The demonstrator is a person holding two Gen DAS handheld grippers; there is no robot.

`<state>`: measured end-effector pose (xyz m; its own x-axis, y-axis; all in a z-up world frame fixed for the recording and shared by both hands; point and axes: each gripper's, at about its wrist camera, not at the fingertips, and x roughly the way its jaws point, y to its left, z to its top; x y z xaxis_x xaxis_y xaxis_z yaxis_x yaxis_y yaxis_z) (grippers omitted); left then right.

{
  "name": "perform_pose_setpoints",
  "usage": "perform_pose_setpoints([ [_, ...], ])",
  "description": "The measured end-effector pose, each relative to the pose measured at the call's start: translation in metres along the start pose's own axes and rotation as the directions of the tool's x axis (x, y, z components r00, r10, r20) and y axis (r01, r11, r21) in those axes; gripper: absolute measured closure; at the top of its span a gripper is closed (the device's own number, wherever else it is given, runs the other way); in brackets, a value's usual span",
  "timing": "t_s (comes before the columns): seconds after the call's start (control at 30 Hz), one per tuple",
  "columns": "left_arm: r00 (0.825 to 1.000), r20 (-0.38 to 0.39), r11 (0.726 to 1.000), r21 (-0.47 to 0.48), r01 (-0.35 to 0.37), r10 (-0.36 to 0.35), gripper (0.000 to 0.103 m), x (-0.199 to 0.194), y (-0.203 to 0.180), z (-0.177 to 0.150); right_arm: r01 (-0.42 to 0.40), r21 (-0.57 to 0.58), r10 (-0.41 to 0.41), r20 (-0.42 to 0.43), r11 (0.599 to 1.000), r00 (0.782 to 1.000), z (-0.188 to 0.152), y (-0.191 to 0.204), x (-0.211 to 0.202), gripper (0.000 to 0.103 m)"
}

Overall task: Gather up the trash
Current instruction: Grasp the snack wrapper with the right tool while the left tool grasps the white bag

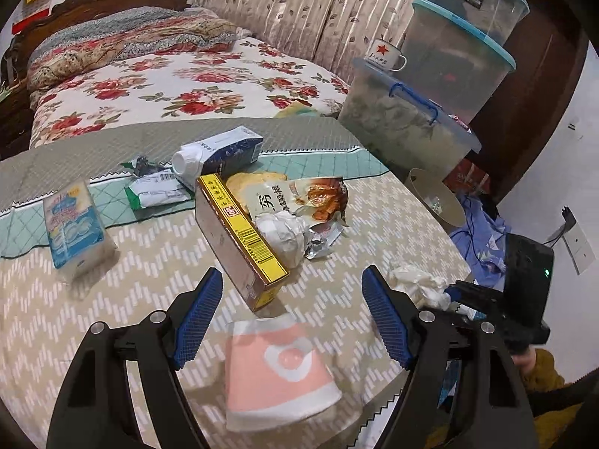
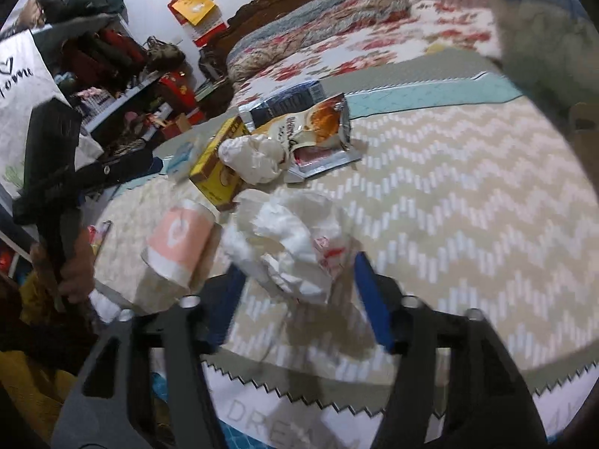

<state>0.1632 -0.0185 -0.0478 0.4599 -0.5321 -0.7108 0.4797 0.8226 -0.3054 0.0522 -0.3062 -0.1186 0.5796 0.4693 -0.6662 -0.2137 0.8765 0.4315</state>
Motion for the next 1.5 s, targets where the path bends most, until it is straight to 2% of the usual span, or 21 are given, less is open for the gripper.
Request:
perform_pose_setpoints([
  [0.07,1.000,-0.022,1.000,-0.021,-0.014,0.014,0.028,0.004,0.002,-0.005,0.015,-0.016,-0.015,0.007,1.000,1.000,-0.002,0.002,0.001,0.026],
  [0.2,0.996,-0.044,0.997,-0.006,-0.073,0.073,0.022,0.004,0.002,-0.018,-0.019,-0.017,0.019,0.023,1.000,1.000,0.005,0.001,-0.005,0.026],
  [0.27,0.995,-0.057,0.997,-0.002,-0.076,0.076,0.022,0.004,0.002,-0.025,-0.078,0.006,0.077,0.070,0.997,0.995,0.022,-0.006,-0.014,0.020],
  [0.33,0.996,-0.060,0.997,-0.009,-0.072,0.071,0.022,0.003,0.004,-0.030,-0.155,0.048,0.149,0.120,0.987,0.982,0.045,-0.017,-0.023,0.020],
  [0.43,0.996,-0.069,0.998,-0.035,-0.050,0.048,0.021,0.008,0.006,-0.034,-0.164,0.088,0.150,0.146,0.983,0.978,0.088,-0.032,-0.012,0.020],
  [0.5,0.995,-0.080,0.998,-0.032,-0.054,0.051,0.021,0.013,0.003,-0.037,-0.120,0.078,0.111,0.112,0.990,0.987,0.113,-0.034,0.011,0.020],
  [0.6,0.996,-0.081,0.999,-0.016,-0.051,0.050,0.021,0.013,-0.004,-0.040,-0.074,0.085,0.074,0.008,0.994,0.997,0.144,-0.040,0.065,0.024],
  [0.63,0.996,-0.077,0.999,-0.014,-0.048,0.046,0.021,0.011,-0.006,-0.040,-0.056,0.082,0.058,-0.027,0.995,0.998,0.149,-0.040,0.081,0.028],
  [0.67,0.997,-0.071,0.999,-0.008,-0.042,0.042,0.021,0.008,-0.008,-0.041,-0.052,0.082,0.057,-0.067,0.995,0.996,0.152,-0.040,0.100,0.039],
  [0.7,0.997,-0.065,0.999,-0.001,-0.038,0.038,0.021,0.004,-0.010,-0.041,-0.074,0.089,0.084,-0.105,0.993,0.991,0.153,-0.040,0.113,0.050],
  [0.73,0.998,-0.060,0.999,0.006,-0.033,0.033,0.021,0.001,-0.012,-0.041,-0.101,0.097,0.114,-0.140,0.990,0.984,0.151,-0.039,0.124,0.075],
  [0.77,0.998,-0.057,1.000,0.017,-0.018,0.019,0.021,-0.003,-0.016,-0.042,-0.109,0.099,0.123,-0.148,0.989,0.981,0.148,-0.039,0.126,0.078],
  [0.9,0.998,-0.057,0.998,0.059,0.035,-0.032,0.021,-0.007,-0.031,-0.044,-0.119,0.147,0.123,-0.018,0.982,0.992,0.131,-0.052,0.087,0.085],
  [0.93,0.997,-0.060,0.996,0.068,0.054,-0.050,0.021,-0.007,-0.035,-0.045,-0.109,0.185,0.103,0.041,0.977,0.994,0.122,-0.064,0.064,0.085],
  [1.07,0.988,-0.091,0.983,0.122,0.134,-0.124,0.020,0.004,-0.060,-0.045,-0.061,0.279,0.017,0.156,0.958,0.988,0.084,-0.096,0.002,0.085],
  [1.13,0.984,-0.114,0.979,0.137,0.149,-0.134,0.014,0.014,-0.072,-0.047,-0.046,0.333,-0.013,0.175,0.942,0.984,0.056,-0.110,-0.023,0.085],
  [1.23,0.975,-0.172,0.970,0.172,0.172,-0.142,0.014,0.038,-0.093,-0.051,-0.033,0.378,-0.035,0.170,0.925,0.985,0.023,-0.117,-0.041,0.085],
  [1.4,0.963,-0.242,0.965,0.202,0.170,-0.119,0.014,0.069,-0.111,-0.062,-0.008,0.377,-0.052,0.149,0.926,0.987,-0.014,-0.109,-0.050,0.078],
  [1.43,0.961,-0.251,0.964,0.209,0.167,-0.112,0.015,0.074,-0.114,-0.064,0.001,0.367,-0.055,0.136,0.930,0.989,-0.019,-0.105,-0.049,0.057],
  [1.47,0.960,-0.260,0.963,0.214,0.163,-0.104,0.015,0.078,-0.116,-0.066,0.007,0.362,-0.060,0.136,0.932,0.989,-0.023,-0.104,-0.050,0.026],
  [1.5,0.959,-0.268,0.963,0.219,0.157,-0.095,0.017,0.083,-0.117,-0.066,0.010,0.351,-0.067,0.151,0.936,0.986,-0.028,-0.102,-0.053,0.020],
])
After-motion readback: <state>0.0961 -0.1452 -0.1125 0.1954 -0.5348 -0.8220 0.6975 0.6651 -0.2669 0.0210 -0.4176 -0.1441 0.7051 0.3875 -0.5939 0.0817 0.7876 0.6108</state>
